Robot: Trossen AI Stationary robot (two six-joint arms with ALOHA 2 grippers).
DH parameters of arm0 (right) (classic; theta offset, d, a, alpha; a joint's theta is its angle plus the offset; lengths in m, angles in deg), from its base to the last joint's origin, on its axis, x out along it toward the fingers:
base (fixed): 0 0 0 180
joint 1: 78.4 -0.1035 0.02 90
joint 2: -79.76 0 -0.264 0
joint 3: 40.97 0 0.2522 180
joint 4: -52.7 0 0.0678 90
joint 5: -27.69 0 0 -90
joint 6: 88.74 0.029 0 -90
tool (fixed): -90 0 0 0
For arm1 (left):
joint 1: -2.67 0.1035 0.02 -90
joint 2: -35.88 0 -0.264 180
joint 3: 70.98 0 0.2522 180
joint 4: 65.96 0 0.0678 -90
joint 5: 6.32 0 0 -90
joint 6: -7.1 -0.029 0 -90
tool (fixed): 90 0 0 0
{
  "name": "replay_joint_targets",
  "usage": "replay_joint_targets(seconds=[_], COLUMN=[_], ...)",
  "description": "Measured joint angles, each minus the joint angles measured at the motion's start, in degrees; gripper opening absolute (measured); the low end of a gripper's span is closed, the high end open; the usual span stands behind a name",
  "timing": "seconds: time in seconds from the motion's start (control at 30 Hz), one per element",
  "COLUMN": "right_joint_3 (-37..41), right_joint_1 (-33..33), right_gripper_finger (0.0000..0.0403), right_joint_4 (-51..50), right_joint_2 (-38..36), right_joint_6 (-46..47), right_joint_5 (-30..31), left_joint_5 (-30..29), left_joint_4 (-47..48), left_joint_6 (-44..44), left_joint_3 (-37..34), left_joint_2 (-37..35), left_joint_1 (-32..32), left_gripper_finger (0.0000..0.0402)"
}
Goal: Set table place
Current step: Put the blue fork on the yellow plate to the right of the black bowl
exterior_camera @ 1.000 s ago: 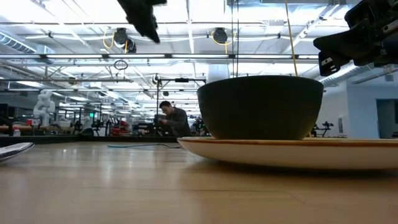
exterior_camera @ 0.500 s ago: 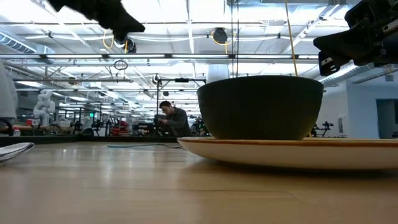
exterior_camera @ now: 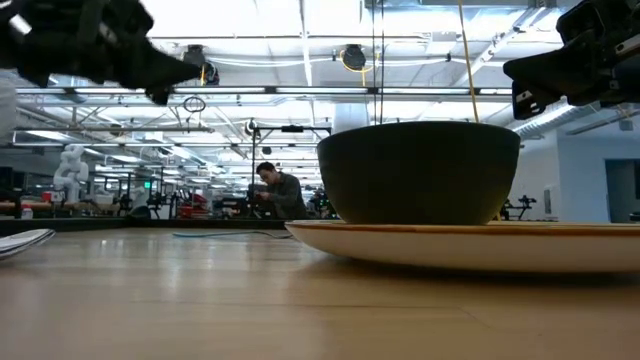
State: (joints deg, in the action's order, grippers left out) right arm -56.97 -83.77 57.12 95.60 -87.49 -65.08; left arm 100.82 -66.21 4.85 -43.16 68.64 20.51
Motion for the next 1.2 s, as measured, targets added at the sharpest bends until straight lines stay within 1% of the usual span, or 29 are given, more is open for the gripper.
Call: replay_joint_targets(seconds=[0.2,0.33,0.47,0.63,0.73,0.8,0.9,1.07,1.2], right_joint_3=[0.0,0.0,0.0,0.0,0.0,0.0,0.0,-2.4,-7.0], right_joint_1=[0.0,0.0,0.0,0.0,0.0,0.0,0.3,2.3,4.4], right_gripper_finger=[0.0000,0.0000,0.0000,0.0000,0.0000,0.0000,0.0000,0.0000,0.0000], right_joint_4=[0.4,1.1,1.1,1.3,1.4,1.8,4.7,4.9,6.0], right_joint_2=[0.0,0.0,0.0,0.7,1.5,2.4,4.0,8.6,13.4], right_joint_6=[-0.1,0.7,-0.1,-0.1,-0.1,0.1,0.7,0.6,-0.3], right_joint_5=[0.0,0.0,0.0,1.0,3.7,6.6,10.2,10.3,10.2], left_joint_5=[-0.8,-0.8,-0.8,-0.8,-0.8,-0.8,-0.8,-0.8,-0.8], left_joint_4=[-3.2,-4.8,-8.5,-7.4,-7.4,-7.4,-8.1,-10.2,-10.3], left_joint_6=[1.0,0.3,-1.3,-0.6,-0.6,-0.6,-0.5,-0.4,-0.4], left_joint_3=[-7.2,-10.3,-13.5,-13.5,-13.5,-13.5,-13.5,-13.5,-13.5], left_joint_2=[-4.9,-6.2,-6.3,-6.3,-6.3,-6.3,-6.3,-6.3,-6.3], left_joint_1=[0.0,0.0,0.0,0.1,0.1,0.1,0.1,0.1,0.1], left_gripper_finger=[0.0001,0.0000,0.0000,0.0000,0.0000,0.0001,0.0001,0.0003,0.0003])
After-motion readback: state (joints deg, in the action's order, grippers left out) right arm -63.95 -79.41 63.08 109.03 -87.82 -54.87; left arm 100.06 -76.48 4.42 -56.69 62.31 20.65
